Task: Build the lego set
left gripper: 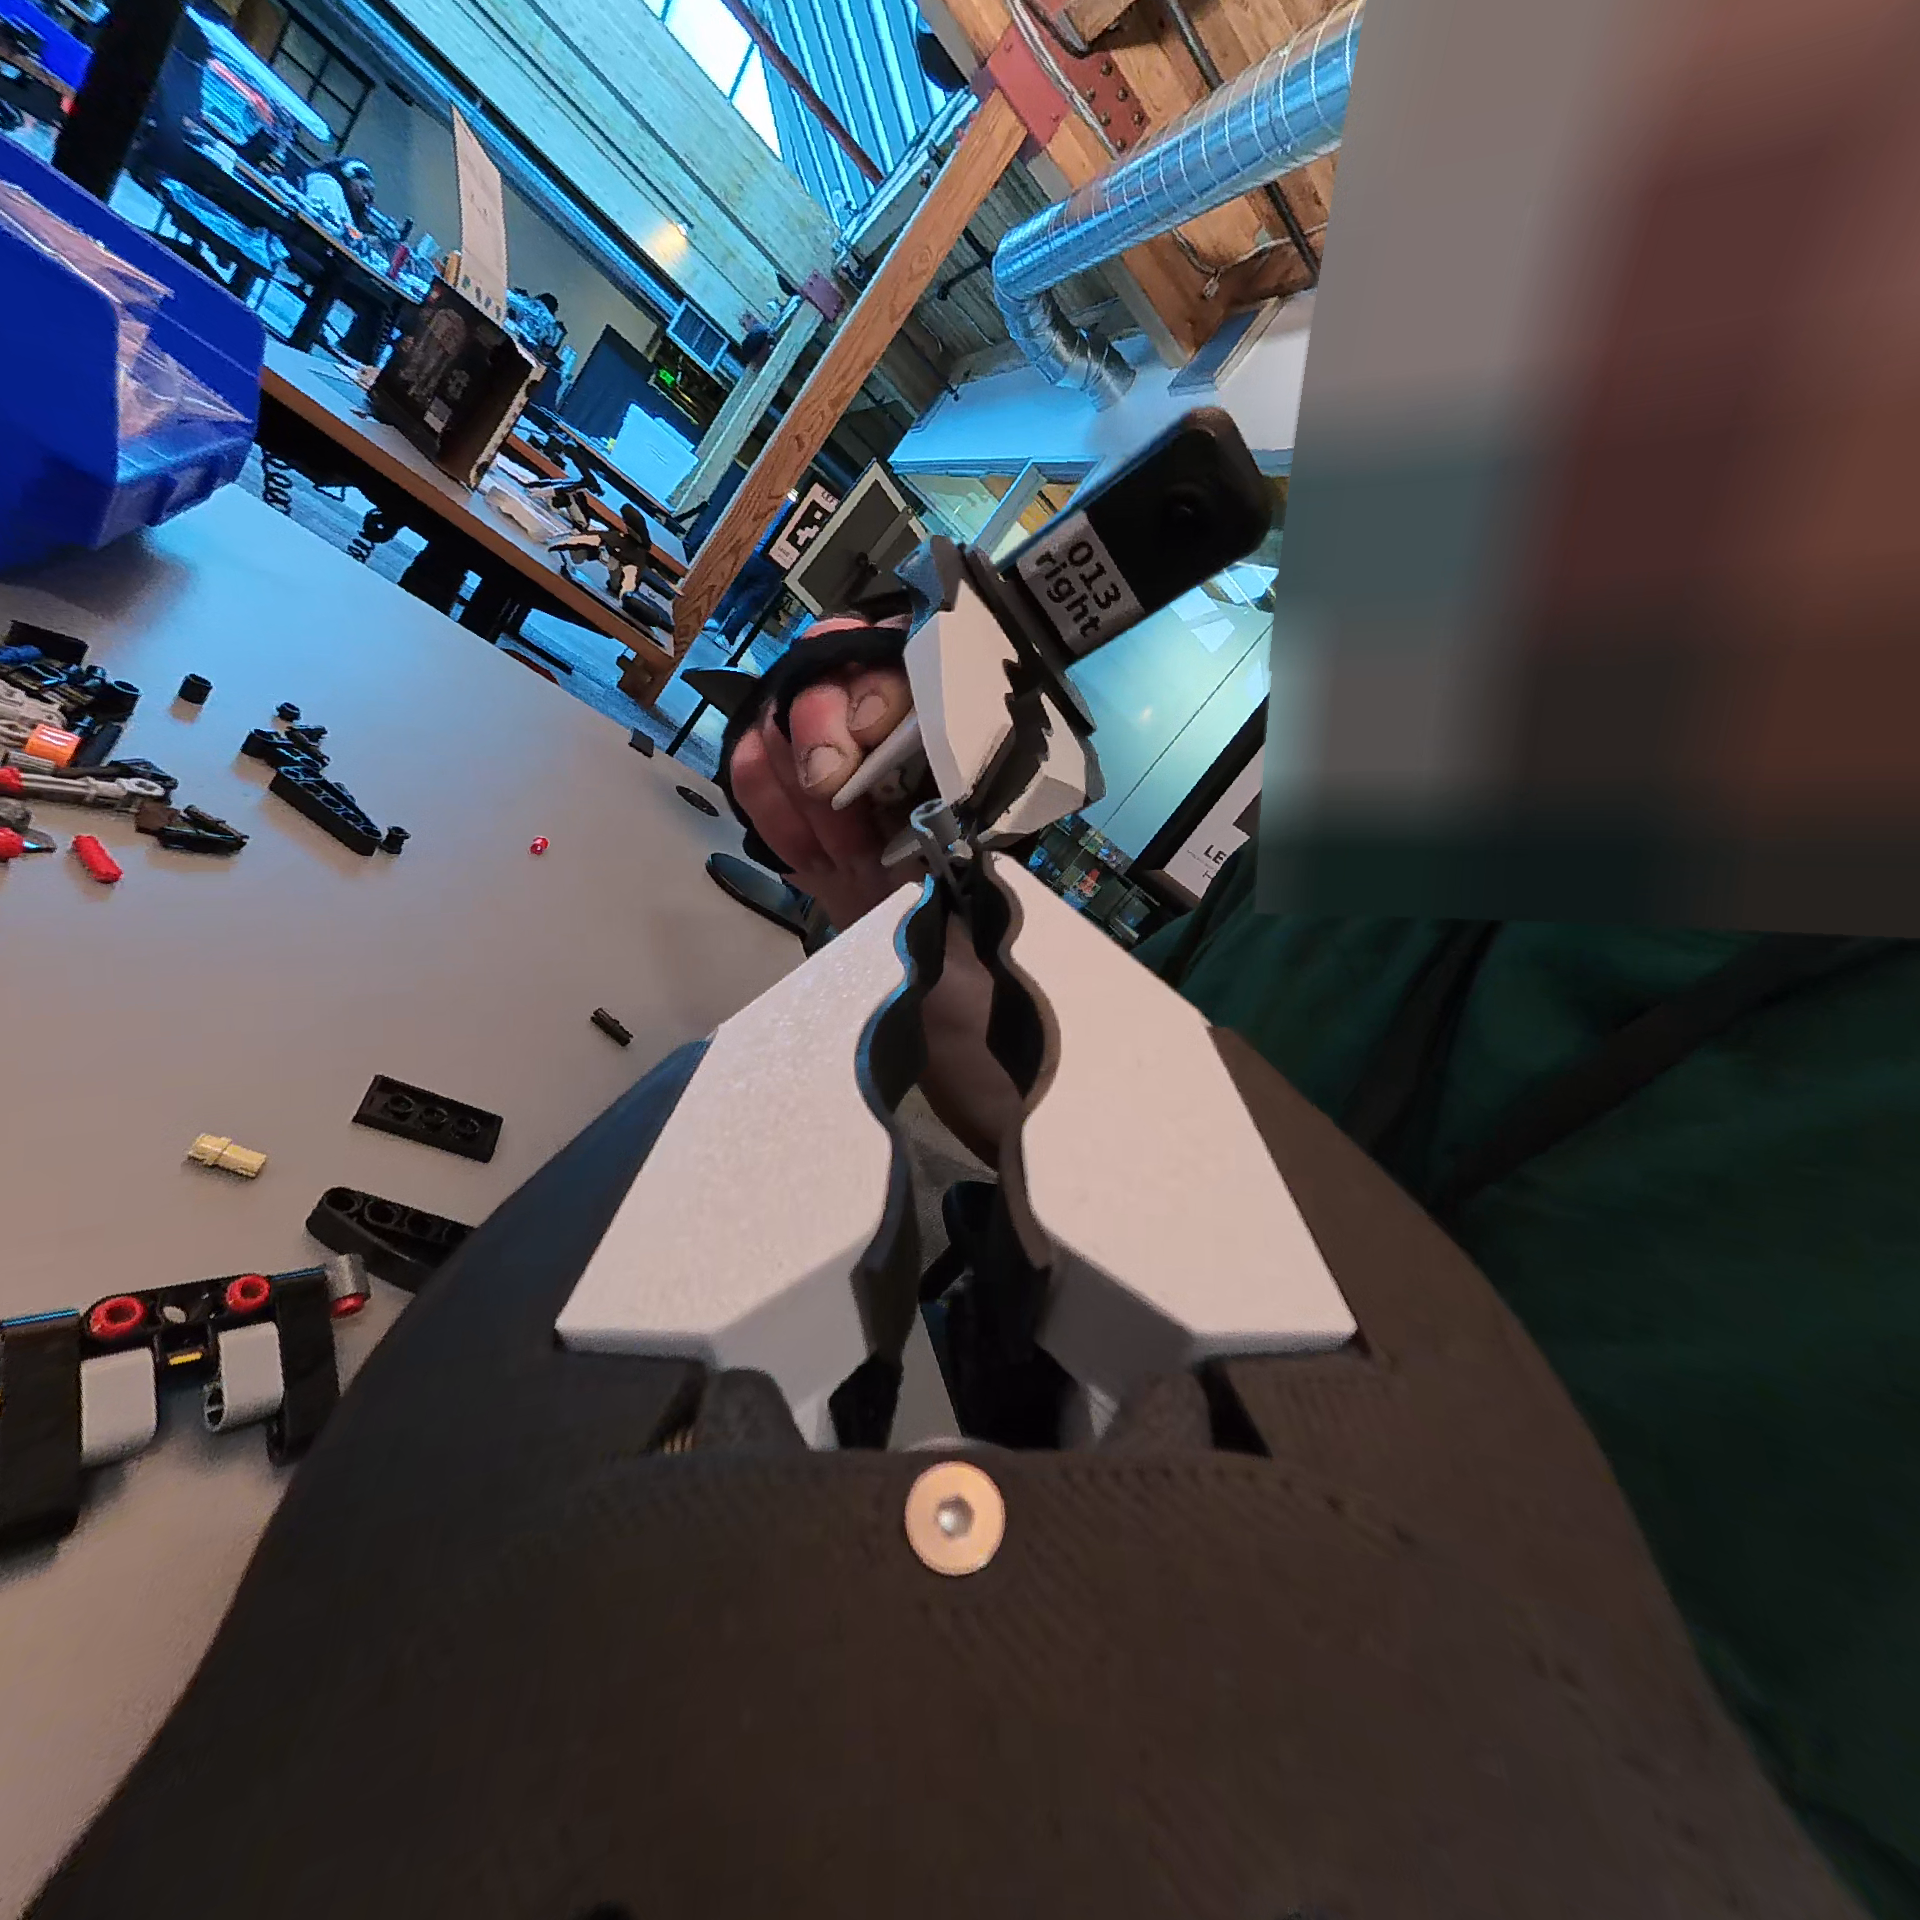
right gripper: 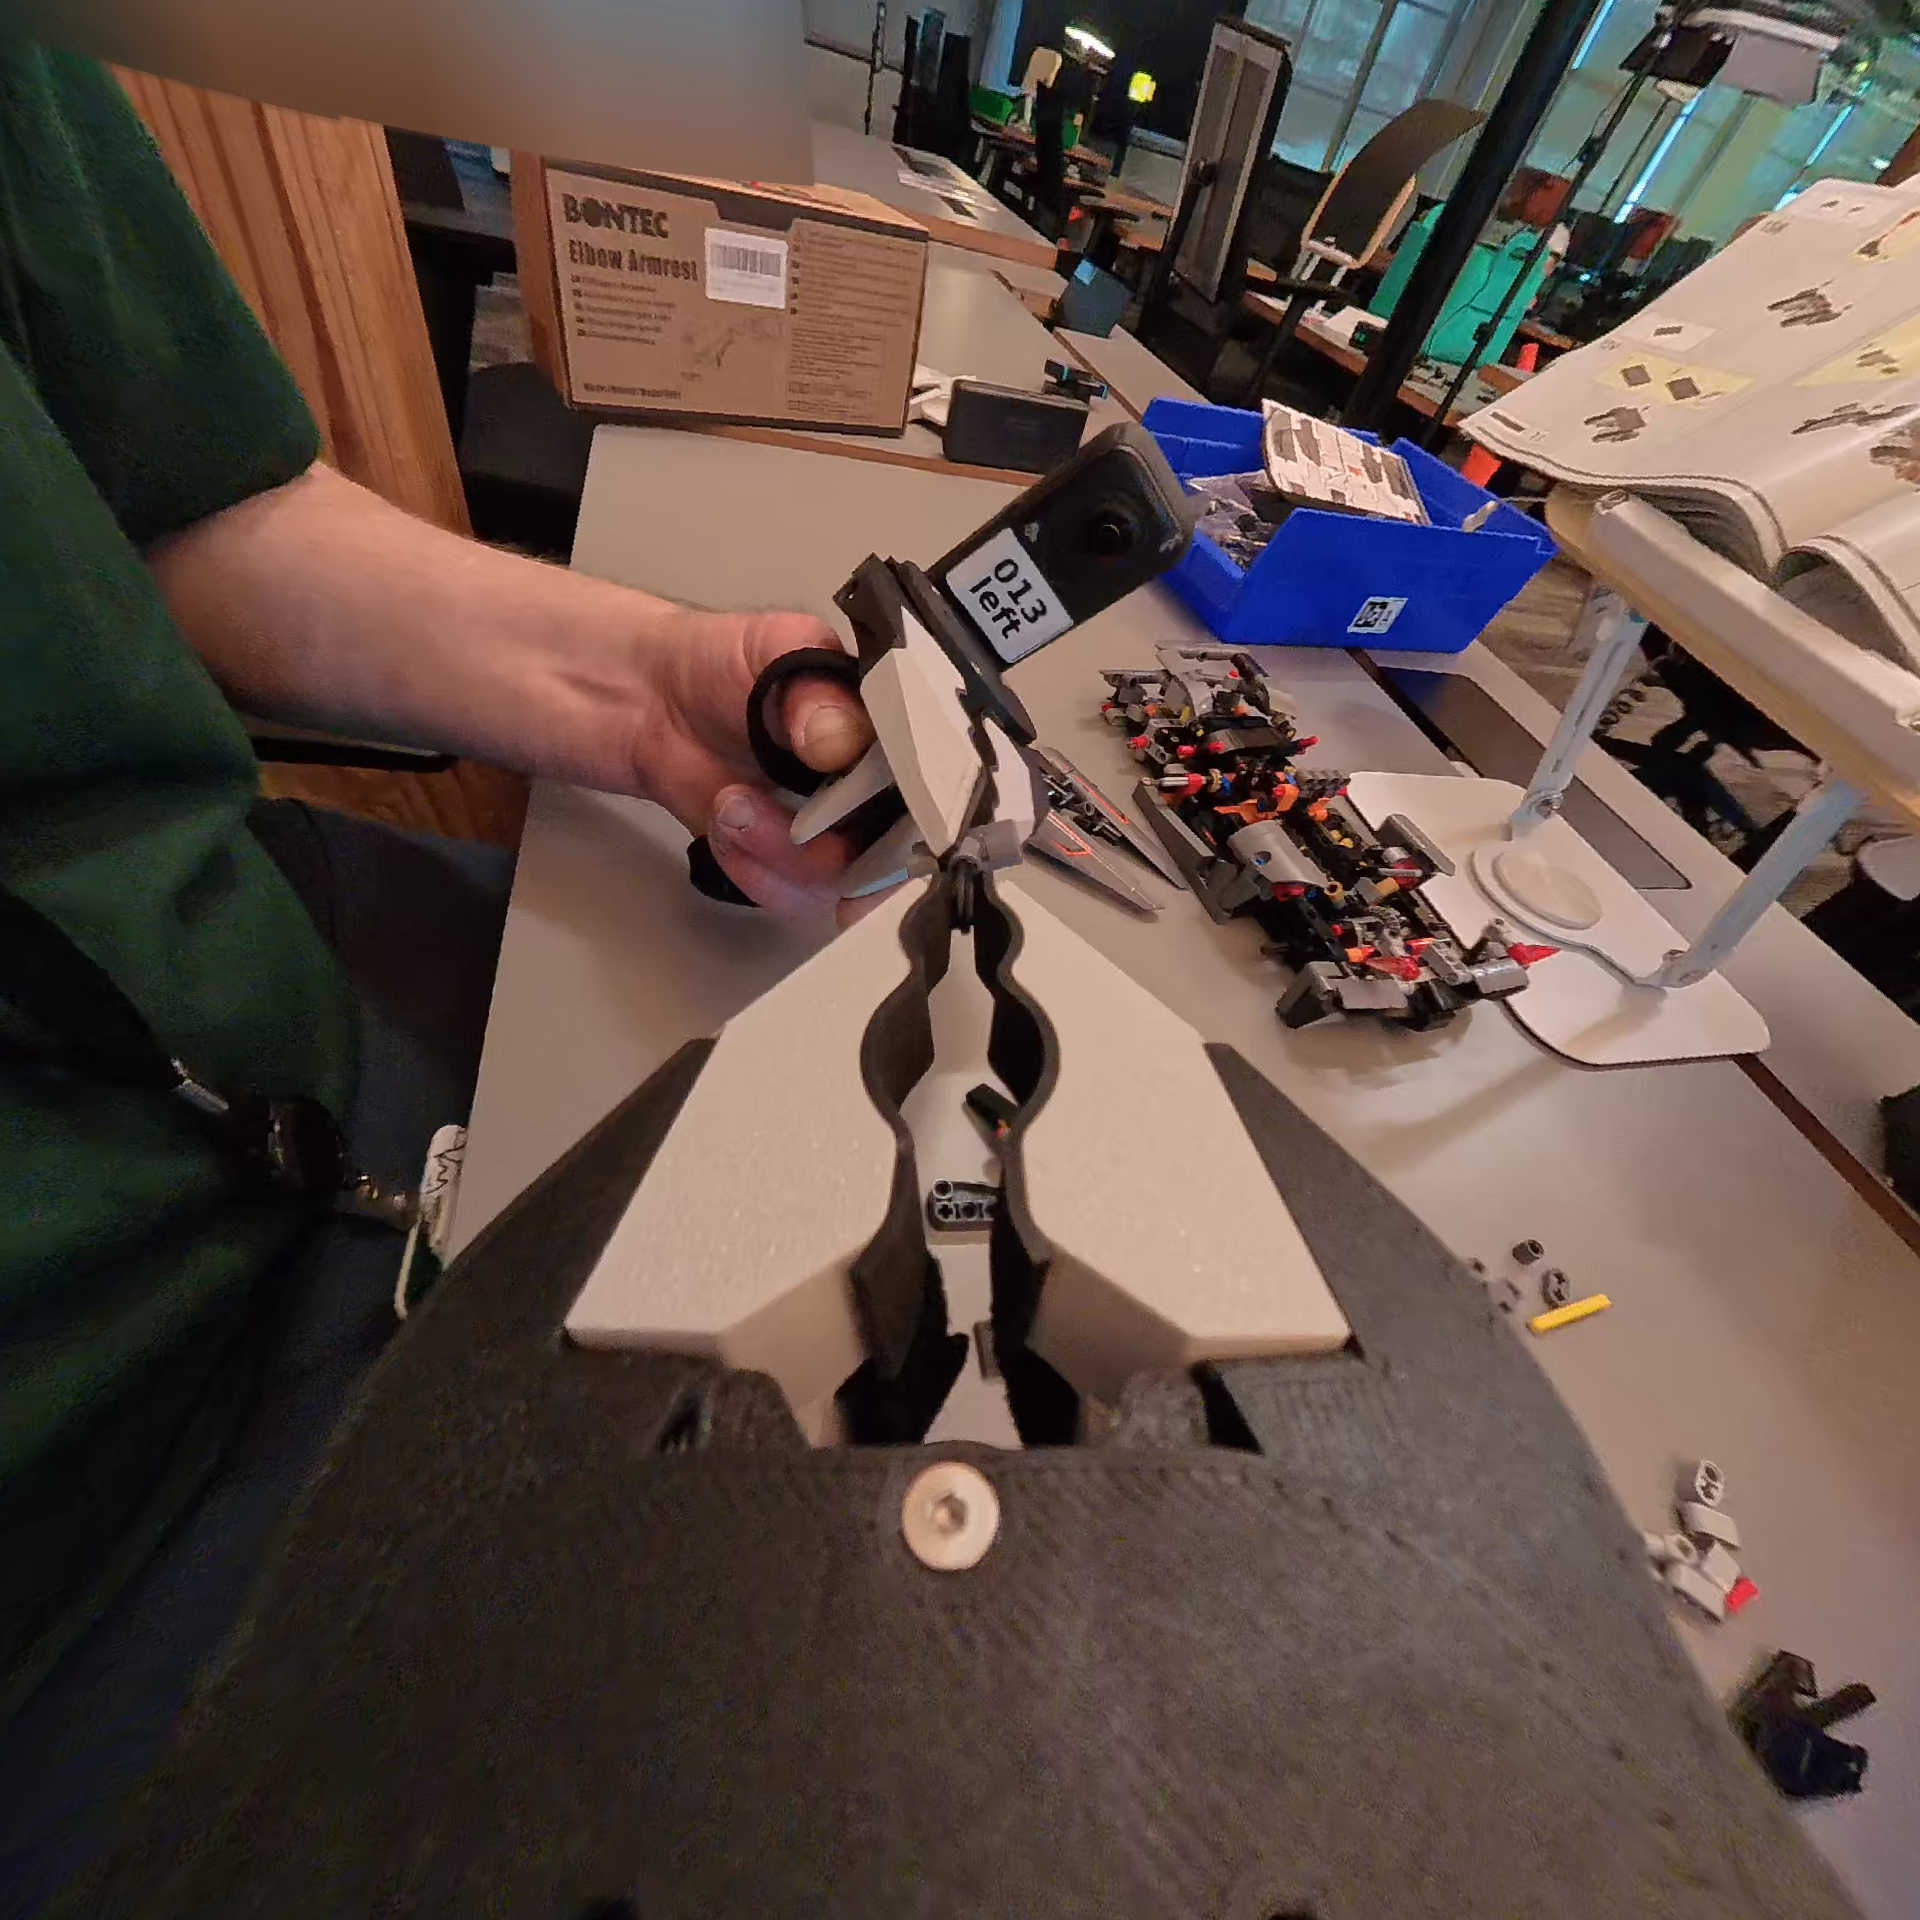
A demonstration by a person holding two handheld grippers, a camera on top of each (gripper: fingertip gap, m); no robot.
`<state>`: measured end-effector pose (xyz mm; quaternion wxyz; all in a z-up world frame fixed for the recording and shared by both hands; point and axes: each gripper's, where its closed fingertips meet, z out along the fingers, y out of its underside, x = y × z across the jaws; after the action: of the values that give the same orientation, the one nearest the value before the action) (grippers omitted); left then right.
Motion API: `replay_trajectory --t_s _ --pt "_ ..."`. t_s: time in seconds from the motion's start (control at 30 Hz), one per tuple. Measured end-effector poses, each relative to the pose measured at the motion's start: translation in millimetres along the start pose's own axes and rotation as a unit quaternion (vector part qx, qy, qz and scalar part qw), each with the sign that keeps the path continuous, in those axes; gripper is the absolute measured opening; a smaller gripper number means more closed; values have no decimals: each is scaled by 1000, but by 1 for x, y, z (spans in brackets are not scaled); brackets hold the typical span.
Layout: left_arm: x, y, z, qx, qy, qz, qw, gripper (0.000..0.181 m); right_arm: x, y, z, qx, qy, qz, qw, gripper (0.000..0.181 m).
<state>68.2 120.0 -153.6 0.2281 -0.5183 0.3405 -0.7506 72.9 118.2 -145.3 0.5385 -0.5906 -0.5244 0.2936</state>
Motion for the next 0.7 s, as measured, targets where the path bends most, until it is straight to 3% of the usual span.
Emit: replay_trajectory --t_s 0.27,0.7 --pt "-3 0 0 4 -8 2 1000 3 1 2 1 -2 24 -15 1000 2" --pt "-2 5 -2 -14 4 -2 1000 3 -2 4 2 8 -19 -6 1000 2"
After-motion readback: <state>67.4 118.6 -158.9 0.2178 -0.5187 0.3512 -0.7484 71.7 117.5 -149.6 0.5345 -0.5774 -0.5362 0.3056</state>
